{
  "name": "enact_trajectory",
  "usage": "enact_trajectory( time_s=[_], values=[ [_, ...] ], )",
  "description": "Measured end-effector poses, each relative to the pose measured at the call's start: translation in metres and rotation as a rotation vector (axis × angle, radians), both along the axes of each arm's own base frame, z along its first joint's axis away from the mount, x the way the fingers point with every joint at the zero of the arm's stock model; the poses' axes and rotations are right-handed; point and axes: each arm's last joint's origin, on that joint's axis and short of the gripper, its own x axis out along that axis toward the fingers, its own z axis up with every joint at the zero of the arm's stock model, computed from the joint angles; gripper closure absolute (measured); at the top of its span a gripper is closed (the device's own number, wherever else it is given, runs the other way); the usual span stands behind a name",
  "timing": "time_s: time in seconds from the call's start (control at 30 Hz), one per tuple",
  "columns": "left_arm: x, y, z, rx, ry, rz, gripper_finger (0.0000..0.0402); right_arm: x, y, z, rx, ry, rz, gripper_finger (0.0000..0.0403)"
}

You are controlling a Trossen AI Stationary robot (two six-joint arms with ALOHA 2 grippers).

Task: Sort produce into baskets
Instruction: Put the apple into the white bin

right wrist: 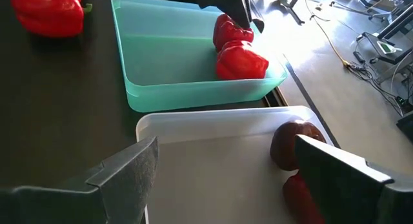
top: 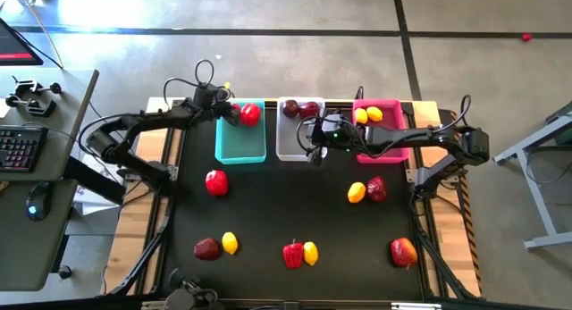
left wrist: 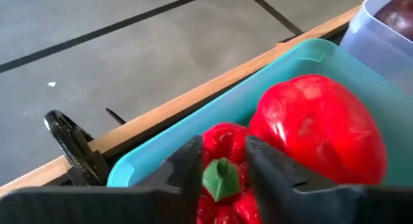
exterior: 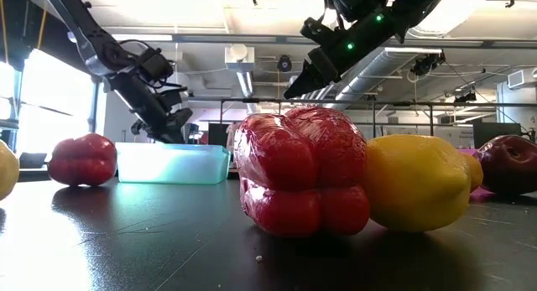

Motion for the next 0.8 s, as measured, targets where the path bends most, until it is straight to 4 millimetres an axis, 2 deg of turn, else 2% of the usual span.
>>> enact_trajectory(
  time_s=[0.1,0.23,0.4,0.5,0.6,0.73,0.8],
  values=[
    [0.0,-0.002,0.005,0.029,0.005,-0.02,0.0262,0.0,0.0,0.0,0.0,0.0,0.0,0.0055],
    [0.005,-0.014,0.025,0.114,-0.009,-0.086,0.023,0.0,0.001,-0.001,0.02,0.002,0.044,0.0059],
    [0.013,-0.04,0.056,0.24,-0.034,-0.171,0.0221,0.001,0.003,0.0,0.04,-0.017,0.092,0.0108],
    [0.018,-0.061,0.072,0.301,-0.05,-0.259,0.0223,0.004,0.002,-0.004,0.047,-0.016,0.102,0.0163],
    [0.023,-0.085,0.084,0.336,-0.065,-0.365,0.0233,0.012,0.0,-0.016,0.091,-0.01,0.147,0.0238],
    [0.028,-0.121,0.09,0.272,-0.106,-0.516,0.0254,0.027,-0.001,-0.044,0.165,-0.008,0.201,0.0346],
    [0.031,-0.139,0.09,0.236,-0.112,-0.594,0.0269,0.034,0.0,-0.056,0.193,-0.014,0.222,0.0386]
  ],
)
